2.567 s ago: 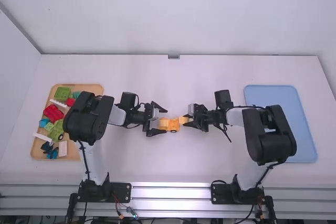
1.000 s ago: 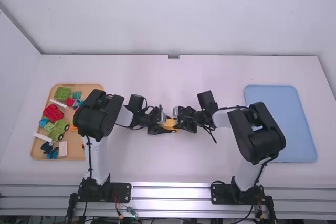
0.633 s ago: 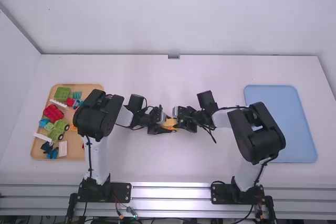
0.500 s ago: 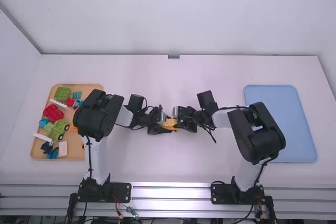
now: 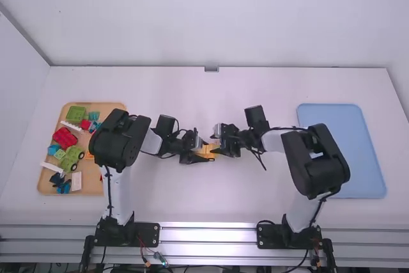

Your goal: Assemble lego blocks to make yellow taxi

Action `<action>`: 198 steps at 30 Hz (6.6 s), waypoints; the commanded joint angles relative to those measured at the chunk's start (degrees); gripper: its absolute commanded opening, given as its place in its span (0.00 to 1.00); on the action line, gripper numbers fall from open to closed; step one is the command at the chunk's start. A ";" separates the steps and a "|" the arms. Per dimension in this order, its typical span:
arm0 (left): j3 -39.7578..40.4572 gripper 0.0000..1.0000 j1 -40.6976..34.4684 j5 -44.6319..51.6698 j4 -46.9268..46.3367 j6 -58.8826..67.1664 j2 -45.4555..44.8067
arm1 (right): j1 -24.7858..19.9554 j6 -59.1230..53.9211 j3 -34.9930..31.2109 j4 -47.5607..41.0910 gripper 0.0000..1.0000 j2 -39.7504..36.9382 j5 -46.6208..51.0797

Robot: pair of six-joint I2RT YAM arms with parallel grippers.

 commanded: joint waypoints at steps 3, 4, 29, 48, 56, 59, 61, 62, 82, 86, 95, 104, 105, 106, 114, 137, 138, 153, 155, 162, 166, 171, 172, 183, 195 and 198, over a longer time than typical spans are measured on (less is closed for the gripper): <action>-0.31 0.49 -0.42 -0.26 -0.26 -0.85 0.57 | -1.81 -0.94 1.14 -0.79 0.00 0.46 -5.53; -0.31 0.49 -0.42 -0.26 -0.26 -0.85 0.57 | -1.77 -0.94 1.14 -0.87 0.00 0.46 -5.22; 0.37 0.44 -0.39 -0.26 -0.72 -1.88 0.57 | 8.35 6.27 1.14 -5.42 0.00 9.70 27.12; 0.70 0.63 -0.35 -0.44 0.72 -4.68 0.57 | -3.41 13.70 3.65 -8.20 0.99 -12.44 14.36; 1.01 0.99 0.66 -0.50 0.02 -6.99 -0.11 | -3.91 9.49 3.65 -15.23 0.99 -14.97 16.55; 1.81 0.99 2.36 -2.08 -4.35 -10.45 -2.58 | -3.13 9.53 3.65 -15.21 0.99 -14.93 16.59; 2.40 0.99 3.78 -3.39 -9.44 -10.43 -4.98 | -2.80 9.53 3.65 -15.15 0.99 -14.93 16.61; 2.71 0.99 4.55 -4.07 -12.37 -9.73 -6.34 | -2.73 9.53 3.65 -14.84 0.98 -14.93 16.85; 22.73 0.99 36.37 -46.84 -67.36 -83.91 -27.78 | -3.02 9.75 3.72 -8.90 0.99 -14.93 19.34; 23.91 0.99 42.21 -55.78 -73.26 -96.59 -27.76 | -2.99 9.75 3.72 -7.76 0.98 -14.93 19.30; 22.34 0.99 52.35 -60.06 -79.21 -101.68 -27.76 | -2.40 9.94 3.72 -5.25 0.98 -14.93 19.32; 22.93 1.00 51.74 -66.47 -80.81 -104.32 -24.98 | -2.14 15.58 3.72 -2.69 0.98 -14.93 19.34; 22.93 1.00 51.71 -66.18 -80.15 -104.08 -23.98 | -1.75 15.80 3.72 -2.71 0.99 -14.93 19.34; 22.93 0.97 51.74 -66.18 -79.97 -104.13 -23.50 | -1.64 15.80 3.72 -2.75 0.99 -14.93 19.34; 22.86 0.84 50.64 -65.99 -78.20 -104.76 -18.47 | 0.42 15.74 3.72 -2.97 0.99 -14.93 19.37; 20.06 0.70 42.80 -70.27 -71.71 -112.48 -14.95 | 0.46 15.78 3.72 -3.56 0.99 -14.93 21.46; 19.67 0.69 42.80 -70.31 -71.14 -112.45 -14.95 | 0.42 15.76 3.72 -3.58 0.98 -14.93 21.55; 15.76 0.55 42.69 -70.29 -64.19 -112.69 -14.95 | 0.52 15.80 3.72 -4.87 0.99 -14.93 22.36; 15.74 0.50 42.77 -70.29 -63.87 -112.67 -14.95 | 0.52 15.78 3.69 -4.90 0.99 -14.93 22.34; 16.20 0.25 43.28 -70.27 -63.45 -112.37 -14.97 | 0.52 15.78 3.69 -4.87 0.99 -14.93 22.34; 17.84 0.19 43.74 -70.03 -64.98 -110.46 -14.99 | 0.04 15.78 3.72 -4.85 0.99 -14.93 22.34; 21.66 0.19 43.50 -70.01 -69.57 -107.78 -15.87 | 0.02 15.80 3.80 -4.79 0.99 -14.93 22.29; 22.12 0.13 43.39 -68.52 -69.24 -106.01 -16.50 | 0.00 15.85 3.82 -4.61 0.99 -14.93 22.05; 16.09 0.02 39.91 -51.12 -59.49 -86.42 -33.20 | 2.82 36.83 3.76 10.64 0.99 -14.93 20.55; 5.29 0.02 22.67 -16.65 -38.01 -62.84 -46.38 | 0.24 63.47 9.25 27.32 0.99 -9.75 -5.16; 3.28 0.02 17.53 -6.60 -30.67 -57.94 -46.38 | -0.46 66.99 14.53 27.30 0.99 -5.57 -18.03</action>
